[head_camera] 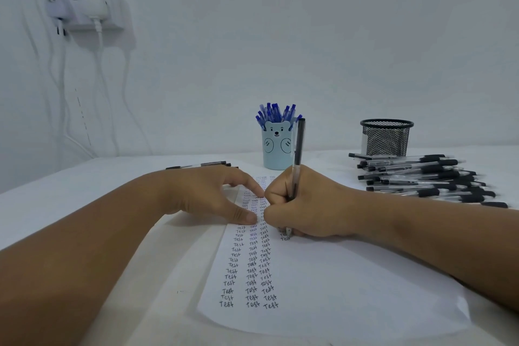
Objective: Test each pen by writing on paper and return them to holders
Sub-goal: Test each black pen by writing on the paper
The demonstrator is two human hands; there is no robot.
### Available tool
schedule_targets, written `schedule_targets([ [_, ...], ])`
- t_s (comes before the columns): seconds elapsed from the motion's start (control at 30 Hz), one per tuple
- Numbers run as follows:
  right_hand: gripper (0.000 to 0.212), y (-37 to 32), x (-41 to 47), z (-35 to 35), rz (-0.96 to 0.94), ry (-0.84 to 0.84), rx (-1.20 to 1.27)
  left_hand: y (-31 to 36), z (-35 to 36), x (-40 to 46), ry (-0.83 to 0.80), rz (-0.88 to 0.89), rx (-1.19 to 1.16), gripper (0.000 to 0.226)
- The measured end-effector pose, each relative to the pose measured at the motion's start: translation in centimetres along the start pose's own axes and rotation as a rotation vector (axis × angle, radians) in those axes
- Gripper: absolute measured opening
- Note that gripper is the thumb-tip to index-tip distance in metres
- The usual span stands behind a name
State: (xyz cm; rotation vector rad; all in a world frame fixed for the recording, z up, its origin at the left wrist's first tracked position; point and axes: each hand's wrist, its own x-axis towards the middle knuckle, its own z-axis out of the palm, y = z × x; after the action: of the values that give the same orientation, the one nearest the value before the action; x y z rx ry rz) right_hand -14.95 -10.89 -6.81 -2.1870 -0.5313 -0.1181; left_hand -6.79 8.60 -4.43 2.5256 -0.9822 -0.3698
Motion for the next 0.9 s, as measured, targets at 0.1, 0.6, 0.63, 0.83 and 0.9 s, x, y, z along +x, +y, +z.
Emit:
schedule_targets([
  [0.1,0.041,0.0,0.1,0.1,0.001,-0.008,0.002,0.0,0.0,0.0,0.003,-0.002,-0.004,0.062],
  [0.6,0.042,0.3,1.5,-2.2,0.043,0.345,0.306,0.3,0.0,-0.1,0.019,-0.024,0.023,0.047],
  [0.63,0.037,0.3,1.6,-2.6,0.039,0.389,0.320,0.3,0.0,-0.1,0.021,-0.023,0.020,0.047],
  [0.83,0.018,3.1,1.6,-4.2,0.050,0.468,-0.238,0.1,0.2,0.2,0.061,-0.006,0.009,0.040],
  [0.9,0.017,3.8,1.9,-4.6,0.025,0.469,-0.405,-0.1,0.4,0.5,0.091,-0.008,-0.002,0.036],
])
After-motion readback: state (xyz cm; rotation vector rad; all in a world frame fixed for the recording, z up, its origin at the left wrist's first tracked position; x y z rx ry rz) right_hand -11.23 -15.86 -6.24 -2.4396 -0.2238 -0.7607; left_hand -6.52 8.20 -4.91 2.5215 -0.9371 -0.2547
